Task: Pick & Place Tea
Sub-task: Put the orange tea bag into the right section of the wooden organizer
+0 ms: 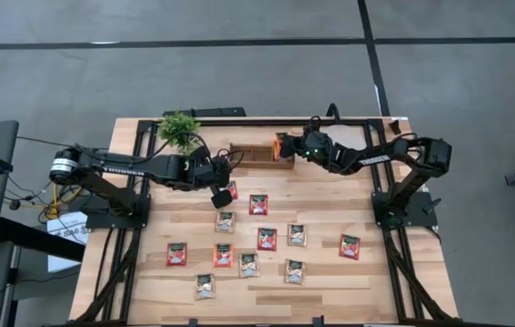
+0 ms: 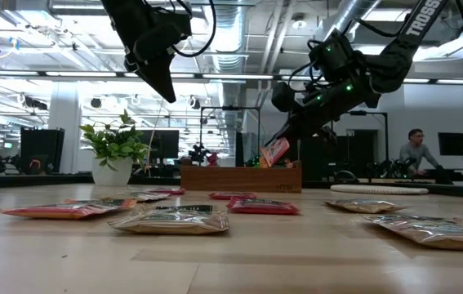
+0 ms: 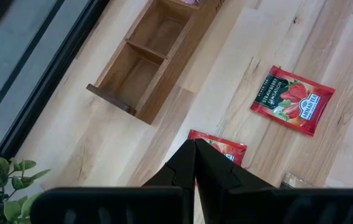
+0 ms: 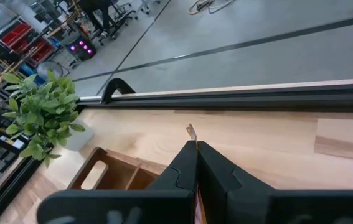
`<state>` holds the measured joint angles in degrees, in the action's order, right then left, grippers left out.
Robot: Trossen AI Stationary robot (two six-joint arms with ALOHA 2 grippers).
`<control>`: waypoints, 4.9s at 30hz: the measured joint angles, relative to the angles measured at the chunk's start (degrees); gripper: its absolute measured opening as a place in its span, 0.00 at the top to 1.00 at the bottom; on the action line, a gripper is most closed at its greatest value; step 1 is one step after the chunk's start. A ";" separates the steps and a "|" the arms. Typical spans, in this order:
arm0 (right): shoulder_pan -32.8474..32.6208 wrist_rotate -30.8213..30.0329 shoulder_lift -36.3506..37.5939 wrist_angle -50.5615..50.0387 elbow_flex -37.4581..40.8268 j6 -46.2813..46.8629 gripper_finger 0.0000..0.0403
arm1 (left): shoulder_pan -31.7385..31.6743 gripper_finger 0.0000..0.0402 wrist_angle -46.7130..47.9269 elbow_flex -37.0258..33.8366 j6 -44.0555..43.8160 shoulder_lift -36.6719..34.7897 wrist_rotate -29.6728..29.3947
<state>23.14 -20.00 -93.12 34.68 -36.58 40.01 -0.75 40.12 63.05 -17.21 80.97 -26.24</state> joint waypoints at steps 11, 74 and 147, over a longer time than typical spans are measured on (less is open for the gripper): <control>0.28 0.52 0.00 0.00 0.00 -0.09 0.89 | 0.00 1.00 -0.46 0.00 1.06 0.00 0.53; 7.05 17.31 -12.82 -62.71 -39.85 -25.05 1.00 | 0.44 1.00 -1.71 0.00 -0.20 0.02 4.98; 2.89 17.06 -8.40 -72.70 -39.71 -35.28 1.00 | 0.46 1.00 -4.29 0.00 0.01 0.02 4.96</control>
<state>26.03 -2.94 -101.53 -38.02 -76.29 4.73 -0.30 35.83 63.05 -17.19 80.99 -21.28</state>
